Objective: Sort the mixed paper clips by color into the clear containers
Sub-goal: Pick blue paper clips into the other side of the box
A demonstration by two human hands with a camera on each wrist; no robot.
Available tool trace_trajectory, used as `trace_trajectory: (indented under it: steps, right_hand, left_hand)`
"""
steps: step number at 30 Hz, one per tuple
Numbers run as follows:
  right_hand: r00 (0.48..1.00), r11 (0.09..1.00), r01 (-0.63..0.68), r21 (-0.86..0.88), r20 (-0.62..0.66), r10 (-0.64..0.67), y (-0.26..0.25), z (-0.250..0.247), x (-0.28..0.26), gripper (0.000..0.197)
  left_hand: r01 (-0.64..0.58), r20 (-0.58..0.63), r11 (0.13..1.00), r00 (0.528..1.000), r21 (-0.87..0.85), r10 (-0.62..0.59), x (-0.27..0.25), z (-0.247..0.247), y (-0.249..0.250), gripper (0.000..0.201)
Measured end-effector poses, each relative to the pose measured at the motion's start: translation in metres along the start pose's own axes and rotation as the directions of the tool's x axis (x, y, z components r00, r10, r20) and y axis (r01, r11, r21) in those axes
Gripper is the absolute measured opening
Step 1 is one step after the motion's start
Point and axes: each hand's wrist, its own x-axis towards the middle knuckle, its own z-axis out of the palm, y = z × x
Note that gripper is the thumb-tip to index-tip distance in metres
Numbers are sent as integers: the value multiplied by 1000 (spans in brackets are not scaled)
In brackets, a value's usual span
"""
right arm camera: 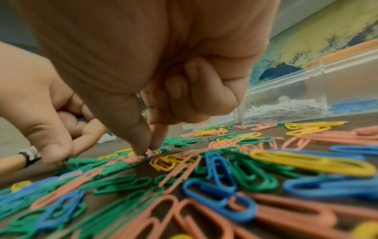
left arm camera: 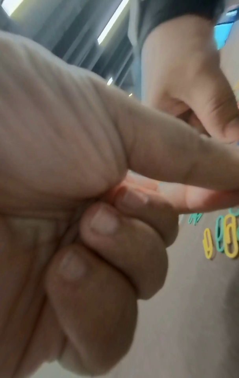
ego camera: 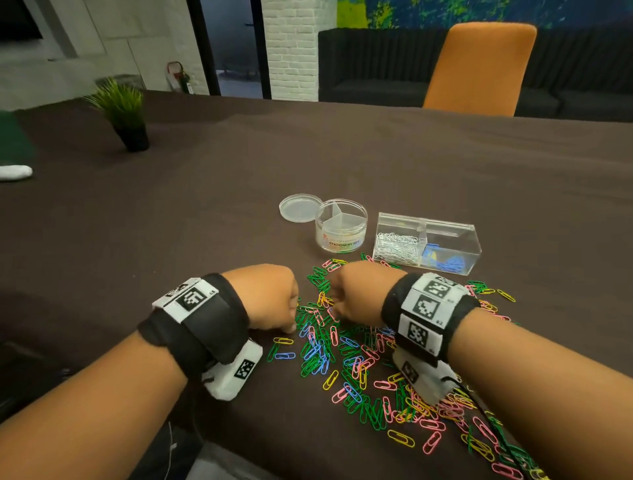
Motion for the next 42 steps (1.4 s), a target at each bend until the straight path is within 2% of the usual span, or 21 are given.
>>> trace_trajectory:
  steps: [3,6,8,10,11,13,16,19,23,26,29,32,35,37,39,40,42]
  right_hand:
    - [1000,999,-7,48,-11,8,8,-1,-4,13]
    - [997,957,-40,287,-45,55,14,-6,-12,11]
    - [999,890,-37,454,-16,50,15,-8,-15,10]
    - [999,802,-36,597,14,34,13,-8,-16,11]
    - [1000,782,-29,622,11,29,11,-7,-15,11]
    - [1000,807,-6,590,3,5,3,-6,-11,11]
    - [995,932,86,351,10,-95,-13,-3,-5,11]
    - [987,974,158,160,-22,-156,-27,-3,-3,10]
    - [982,978,188,86,1,-189,-35,-4,0,10]
    - [988,988,154,10,-18,-154,-33,-5,2,17]
    - [991,992,126,-18,-38,-126,-29,-7,2,16]
    - [984,985,173,-24,-46,-173,-36,-8,0,14]
    - [973,972,232,-33,15,-231,-46,-8,-2,9]
    - [973,973,226,-52,68,-222,-49,-9,-2,12]
    - [977,976,205,-77,76,-200,-47,-10,-3,17]
    - [978,975,203,-89,69,-197,-45,-10,-4,19]
    - [975,967,221,-126,63,-215,-43,-8,-7,19]
  left_hand:
    - [-13,-11,984,1000,-179,11,3,-5,-14,20]
    - [-53,-3,933,998,-356,56,5,-12,-30,22]
    - [-47,38,830,996,-556,82,4,-14,-36,24]
    - [20,91,716,994,-698,60,2,-14,-40,16]
    - [43,108,710,993,-702,47,1,-15,-42,11]
    - [51,117,791,993,-609,26,1,-14,-45,13]
    - [72,46,914,997,-398,-58,3,-11,-49,12]
    - [79,-22,944,996,-320,-91,3,-10,-46,10]
    - [101,-51,980,992,-172,-112,0,-10,-30,28]
    - [130,-42,989,990,-73,-133,3,-7,-23,33]
    - [138,-31,988,990,-70,-140,3,-8,-25,27]
    - [140,-20,987,990,-84,-142,0,-10,-27,21]
    - [134,-14,985,991,-107,-137,-2,-11,-28,16]
    - [137,-29,975,989,-177,-144,-3,-14,-28,20]
    - [162,-27,913,982,-374,-185,-2,-17,-29,27]
    - [152,-7,822,982,-549,-186,-2,-17,-31,23]
    - [62,-5,529,992,-846,-124,-3,-16,-34,10]
